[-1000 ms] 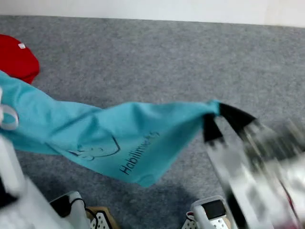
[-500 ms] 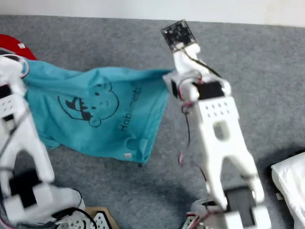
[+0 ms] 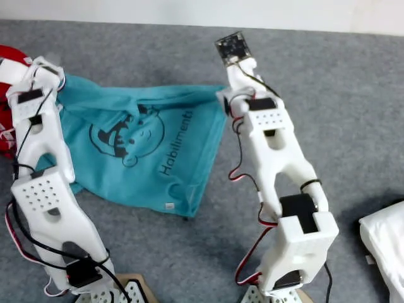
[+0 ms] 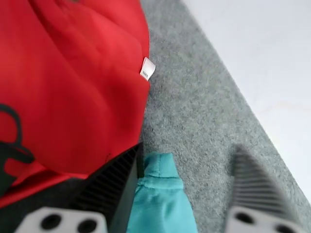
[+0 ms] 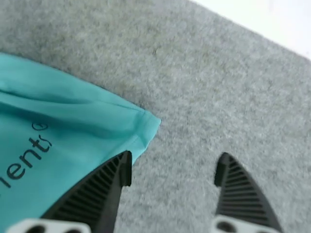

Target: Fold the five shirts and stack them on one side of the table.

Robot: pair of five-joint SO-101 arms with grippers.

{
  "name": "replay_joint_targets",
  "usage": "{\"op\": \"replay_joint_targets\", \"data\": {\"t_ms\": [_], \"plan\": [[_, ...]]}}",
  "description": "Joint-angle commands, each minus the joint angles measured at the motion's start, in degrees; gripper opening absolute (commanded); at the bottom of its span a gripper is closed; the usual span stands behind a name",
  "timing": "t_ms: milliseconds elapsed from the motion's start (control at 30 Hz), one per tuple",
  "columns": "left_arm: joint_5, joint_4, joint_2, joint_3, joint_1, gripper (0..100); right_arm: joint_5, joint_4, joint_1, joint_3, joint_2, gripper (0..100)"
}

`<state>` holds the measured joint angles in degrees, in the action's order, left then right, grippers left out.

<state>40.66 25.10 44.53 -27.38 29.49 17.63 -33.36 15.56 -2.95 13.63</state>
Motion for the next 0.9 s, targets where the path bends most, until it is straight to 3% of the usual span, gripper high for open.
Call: {"op": "replay_joint_targets", "data": {"t_ms": [0,267,400,500,633,867], "plan": [[-0.09,14.95,1.1,-19.38,-0.22,44,0.18,-7.6,-0.84,4.97,-6.81,24.7],[-0.26,47.12,1.1,-42.51,1.36,17,0.18,-25.19,5.76,1.19,-25.36,0.2],[-3.16,64.26,1.45,-55.96,0.4,0,0.18,-26.59,10.24,-6.64,-37.32,0.8],[-6.77,75.25,1.54,-63.08,-1.27,1,0.18,-26.51,13.14,-14.02,-45.49,0.6],[-11.25,76.84,1.63,-58.24,-2.51,1,-1.05,-23.87,15.25,-22.9,-51.82,0.6],[-17.32,75.78,1.63,-38.64,-9.63,1,-7.47,-9.19,15.43,-36.62,-52.26,0.6]]}}
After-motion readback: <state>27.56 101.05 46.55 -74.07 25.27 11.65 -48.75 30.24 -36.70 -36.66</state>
